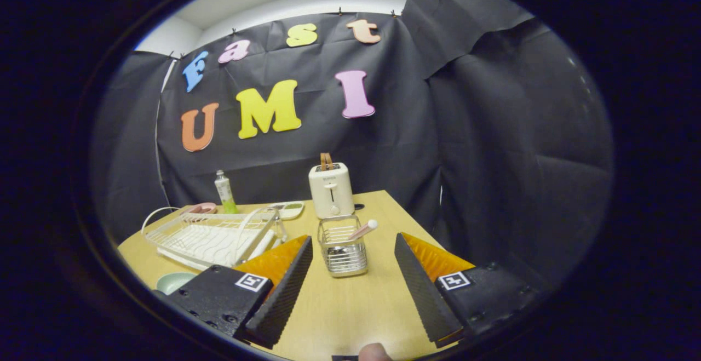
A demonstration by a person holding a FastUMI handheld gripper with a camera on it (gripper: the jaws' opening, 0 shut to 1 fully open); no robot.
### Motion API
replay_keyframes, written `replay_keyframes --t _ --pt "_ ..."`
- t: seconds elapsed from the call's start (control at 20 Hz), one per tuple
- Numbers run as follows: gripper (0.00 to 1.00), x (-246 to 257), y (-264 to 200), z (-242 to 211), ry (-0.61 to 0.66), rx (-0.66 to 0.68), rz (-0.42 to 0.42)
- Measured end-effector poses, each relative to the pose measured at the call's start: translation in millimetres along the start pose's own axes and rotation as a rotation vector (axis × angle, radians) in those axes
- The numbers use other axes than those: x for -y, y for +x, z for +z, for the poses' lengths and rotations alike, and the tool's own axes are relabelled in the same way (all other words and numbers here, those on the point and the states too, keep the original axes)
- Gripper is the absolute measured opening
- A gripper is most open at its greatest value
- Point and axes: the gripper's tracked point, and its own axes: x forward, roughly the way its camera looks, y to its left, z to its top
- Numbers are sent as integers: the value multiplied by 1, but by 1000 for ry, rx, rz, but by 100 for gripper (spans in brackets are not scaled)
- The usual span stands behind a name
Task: Take the plate from the dish rack, then take the spoon from the basket and place it into the plate.
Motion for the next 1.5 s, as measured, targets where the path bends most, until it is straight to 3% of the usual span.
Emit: replay_keyframes --t 0.1,0.35,0.7,1.05,1.3,1.5 --pt "94 6 26 -1 24 -12 15" --pt "67 3 68 -9 66 -44 57" --pt "28 -3 79 -1 109 -57 105" --pt "14 -13 69 15 149 -67 140" --pt "13 -15 40 50 122 6 112" --pt "13 -30 -3 81 93 61 147"
